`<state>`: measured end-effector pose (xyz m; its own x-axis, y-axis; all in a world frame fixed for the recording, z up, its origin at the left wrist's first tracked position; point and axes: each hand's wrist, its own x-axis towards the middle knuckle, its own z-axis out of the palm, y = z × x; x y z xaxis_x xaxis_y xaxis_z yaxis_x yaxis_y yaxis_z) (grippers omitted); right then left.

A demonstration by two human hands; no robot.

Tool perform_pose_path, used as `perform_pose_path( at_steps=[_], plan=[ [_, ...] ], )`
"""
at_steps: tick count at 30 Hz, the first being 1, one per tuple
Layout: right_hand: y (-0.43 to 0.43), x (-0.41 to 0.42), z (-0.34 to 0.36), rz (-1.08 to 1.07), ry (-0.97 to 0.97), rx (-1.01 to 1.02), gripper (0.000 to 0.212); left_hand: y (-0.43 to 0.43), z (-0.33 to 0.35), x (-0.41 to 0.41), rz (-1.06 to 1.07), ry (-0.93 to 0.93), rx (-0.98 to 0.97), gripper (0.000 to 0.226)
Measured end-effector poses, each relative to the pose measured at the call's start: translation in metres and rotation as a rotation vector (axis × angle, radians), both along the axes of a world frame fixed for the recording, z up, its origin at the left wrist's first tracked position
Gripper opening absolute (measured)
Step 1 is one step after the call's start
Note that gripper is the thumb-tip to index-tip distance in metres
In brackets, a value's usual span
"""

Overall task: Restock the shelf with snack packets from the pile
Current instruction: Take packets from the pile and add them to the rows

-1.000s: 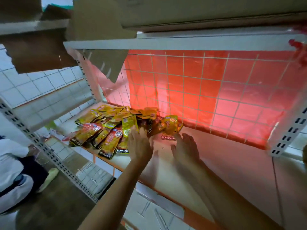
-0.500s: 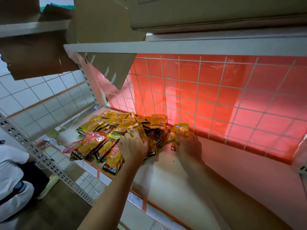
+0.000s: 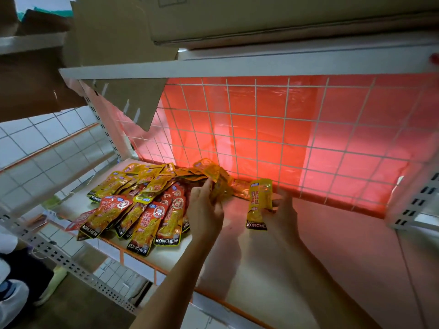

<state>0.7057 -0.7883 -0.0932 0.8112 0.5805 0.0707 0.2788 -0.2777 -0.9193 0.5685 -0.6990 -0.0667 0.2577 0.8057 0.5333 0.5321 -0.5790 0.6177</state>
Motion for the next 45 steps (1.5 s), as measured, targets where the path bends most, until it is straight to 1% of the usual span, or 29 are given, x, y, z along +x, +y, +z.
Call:
perform_pose_path(
  at_steps=[2,4,6,8,10,12,15,18,21,22,23,25,27,28,30,31,32,34,36,38,40,45],
  plan=[
    [-0.018,0.009,0.004,0.02,0.013,-0.018,0.047,-0.014,0.0,0.014,-0.09,0.004,0.028,0.027],
    [-0.039,0.02,0.008,0.009,0.021,-0.028,0.036,-0.029,0.0,0.029,-0.173,-0.07,0.015,0.02],
    [-0.062,0.031,0.011,-0.025,0.057,-0.015,0.035,-0.044,-0.002,0.042,-0.259,-0.111,0.034,0.018],
    [-0.088,0.041,0.015,-0.067,0.073,-0.004,0.035,-0.057,-0.006,0.056,-0.333,-0.09,0.069,0.018],
    [-0.113,0.051,0.018,-0.114,0.083,0.001,0.032,-0.071,-0.009,0.071,-0.366,-0.055,0.061,0.018],
    [-0.139,0.062,0.021,-0.147,0.089,-0.005,0.034,-0.089,-0.014,0.087,-0.425,-0.039,0.075,0.019],
    [-0.179,0.077,0.027,-0.249,0.073,-0.062,0.032,-0.119,-0.023,0.11,-0.564,-0.016,0.044,0.019],
    [-0.217,0.093,0.033,-0.356,0.058,-0.046,0.027,-0.148,-0.032,0.129,-0.717,-0.028,-0.007,0.017],
    [-0.25,0.105,0.042,-0.447,0.092,-0.013,0.03,-0.174,-0.039,0.147,-0.868,0.014,0.039,0.014],
    [-0.26,0.109,0.044,-0.466,0.112,0.019,0.027,-0.181,-0.04,0.154,-0.895,0.054,0.054,0.015],
    [-0.27,0.113,0.046,-0.473,0.114,0.024,0.022,-0.188,-0.04,0.16,-0.914,0.098,0.066,0.017],
    [-0.288,0.122,0.049,-0.473,0.101,-0.049,0.011,-0.2,-0.042,0.171,-0.95,0.169,0.098,0.021],
    [-0.303,0.13,0.049,-0.511,0.16,-0.119,0.007,-0.208,-0.044,0.181,-0.982,0.207,0.146,0.022],
    [-0.309,0.134,0.046,-0.539,0.182,-0.143,0.009,-0.212,-0.044,0.186,-1.002,0.243,0.131,0.023],
    [-0.317,0.144,0.04,-0.57,0.156,-0.191,0.019,-0.218,-0.045,0.196,-1.024,0.318,0.089,0.022],
    [-0.32,0.146,0.04,-0.567,0.138,-0.213,0.02,-0.221,-0.045,0.2,-1.019,0.343,0.098,0.021],
    [-0.323,0.147,0.041,-0.566,0.13,-0.226,0.018,-0.224,-0.045,0.205,-1.01,0.373,0.118,0.023],
    [-0.327,0.15,0.043,-0.583,0.107,-0.227,0.006,-0.23,-0.043,0.214,-1.005,0.424,0.183,0.029],
    [-0.331,0.153,0.045,-0.602,0.101,-0.184,0.003,-0.234,-0.043,0.225,-0.998,0.435,0.263,0.029],
    [-0.334,0.154,0.046,-0.588,0.095,-0.168,0.014,-0.236,-0.045,0.233,-0.966,0.412,0.278,0.026],
    [-0.335,0.154,0.048,-0.571,0.109,-0.16,0.028,-0.238,-0.048,0.238,-0.929,0.415,0.238,0.024],
    [-0.336,0.156,0.047,-0.553,0.092,-0.172,0.03,-0.242,-0.051,0.245,-0.915,0.395,0.19,0.023]
  ],
)
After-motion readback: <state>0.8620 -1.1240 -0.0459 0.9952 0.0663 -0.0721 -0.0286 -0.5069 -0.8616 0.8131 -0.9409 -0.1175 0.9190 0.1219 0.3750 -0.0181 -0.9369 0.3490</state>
